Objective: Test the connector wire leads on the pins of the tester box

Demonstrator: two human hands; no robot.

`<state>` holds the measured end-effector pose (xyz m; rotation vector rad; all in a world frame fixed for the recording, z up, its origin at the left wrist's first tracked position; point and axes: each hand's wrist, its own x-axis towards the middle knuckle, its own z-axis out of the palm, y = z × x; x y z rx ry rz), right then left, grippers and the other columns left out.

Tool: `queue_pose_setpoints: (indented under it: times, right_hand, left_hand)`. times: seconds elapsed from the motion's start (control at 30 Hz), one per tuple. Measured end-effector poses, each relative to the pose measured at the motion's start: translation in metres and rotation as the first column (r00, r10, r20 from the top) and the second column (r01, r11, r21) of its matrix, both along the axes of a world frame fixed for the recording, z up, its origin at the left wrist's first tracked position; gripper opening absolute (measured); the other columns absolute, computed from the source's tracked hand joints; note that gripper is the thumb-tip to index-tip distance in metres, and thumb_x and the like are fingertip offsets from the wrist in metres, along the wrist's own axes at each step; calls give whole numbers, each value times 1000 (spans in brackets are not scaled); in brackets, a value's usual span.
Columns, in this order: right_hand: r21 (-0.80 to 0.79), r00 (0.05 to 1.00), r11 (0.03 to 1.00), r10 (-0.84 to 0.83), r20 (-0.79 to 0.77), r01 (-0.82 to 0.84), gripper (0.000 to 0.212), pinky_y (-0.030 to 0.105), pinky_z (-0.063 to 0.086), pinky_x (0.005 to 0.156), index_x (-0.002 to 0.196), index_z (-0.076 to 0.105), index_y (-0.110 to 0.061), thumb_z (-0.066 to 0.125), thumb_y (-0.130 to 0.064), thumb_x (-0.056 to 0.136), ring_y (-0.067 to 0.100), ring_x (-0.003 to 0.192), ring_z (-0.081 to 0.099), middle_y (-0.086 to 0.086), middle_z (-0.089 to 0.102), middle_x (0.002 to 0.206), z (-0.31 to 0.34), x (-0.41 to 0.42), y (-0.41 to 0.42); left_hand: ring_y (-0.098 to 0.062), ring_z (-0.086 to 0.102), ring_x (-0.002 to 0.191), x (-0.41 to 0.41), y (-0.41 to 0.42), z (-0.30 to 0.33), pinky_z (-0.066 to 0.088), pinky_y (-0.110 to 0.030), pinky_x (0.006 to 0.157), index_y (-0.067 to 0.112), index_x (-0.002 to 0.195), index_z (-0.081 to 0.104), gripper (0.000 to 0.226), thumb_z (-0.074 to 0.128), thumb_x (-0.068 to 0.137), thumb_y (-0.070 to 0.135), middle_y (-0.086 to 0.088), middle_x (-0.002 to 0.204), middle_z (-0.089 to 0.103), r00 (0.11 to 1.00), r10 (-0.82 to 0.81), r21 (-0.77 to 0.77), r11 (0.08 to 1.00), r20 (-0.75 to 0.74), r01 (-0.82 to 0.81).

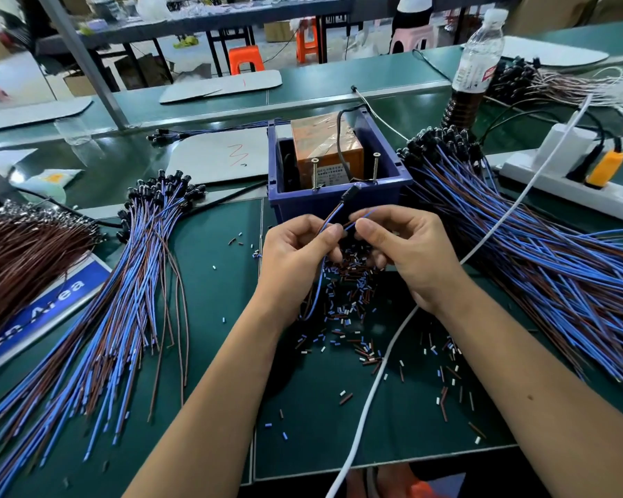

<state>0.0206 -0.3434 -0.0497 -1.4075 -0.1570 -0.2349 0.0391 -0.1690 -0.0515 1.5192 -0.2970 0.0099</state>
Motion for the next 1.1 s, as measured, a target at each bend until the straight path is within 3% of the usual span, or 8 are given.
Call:
queue_pose_setpoints:
  times: [0.1,0.2,0.37,0.67,0.77,0.87,0.93,1.1]
  right_hand:
    - [74,1000,997,16,0,-16,16,18,46,50,88,79,-8,78,-22,80,6,52,55,2,78,86,2,-1,4]
    - [103,1000,995,12,-11,-11,20,19,46,50,90,78,-6,78,-23,80,7,51,55,2,76,84,3,-2,4]
    - [140,999,989,-36,-17,38,23,26,48,54,95,78,-9,77,-29,82,9,46,46,2,70,75,6,-2,-1]
    - [212,997,975,-71,-11,72,21,24,48,52,92,80,-13,78,-31,82,10,47,41,3,66,76,7,0,-4]
    - [308,995,946,-91,-48,102,17,23,48,52,92,79,-13,75,-28,84,8,46,42,2,64,75,7,2,-11]
    - [235,991,964,-107,-82,124,24,23,48,50,96,78,-12,77,-32,82,7,45,41,1,65,73,7,2,-10]
    - [176,995,983,-38,-89,53,26,23,47,49,96,79,-13,78,-34,80,7,46,42,2,66,74,5,-1,-2]
    - [176,997,984,37,-61,-26,18,23,44,48,92,79,-14,76,-26,80,5,45,47,1,70,73,6,-5,10]
  left_hand:
    - [-10,61,58,-4,-6,-1,50,-20,62,6,80,69,19,70,95,18,-4,64,68,997,-27,-34,999,66,29]
    - [-14,64,63,-5,-9,1,53,-25,65,10,82,72,16,69,97,15,-6,69,71,994,-15,-40,999,111,19]
    - [-7,58,59,-6,-9,0,46,-16,62,2,88,73,14,70,95,14,-2,65,68,991,20,-17,1000,132,-18]
    - [-11,58,61,-6,-8,1,46,-20,65,5,87,74,14,70,93,17,-1,64,66,994,8,-15,1000,113,-7]
    - [-11,56,60,-5,-7,2,45,-18,63,12,81,75,13,70,93,17,-2,63,66,995,32,-53,998,99,-26]
    - [-11,52,58,-6,-7,3,42,-16,60,17,81,75,14,71,93,19,-2,64,67,995,51,-81,996,85,-45]
    - [-12,53,58,-7,-9,3,43,-16,58,13,82,75,13,71,93,19,-2,65,67,996,57,-102,994,73,-50]
    - [-13,63,61,-11,-11,5,53,-24,61,15,81,73,15,70,95,15,-5,69,69,997,27,-119,993,71,-18]
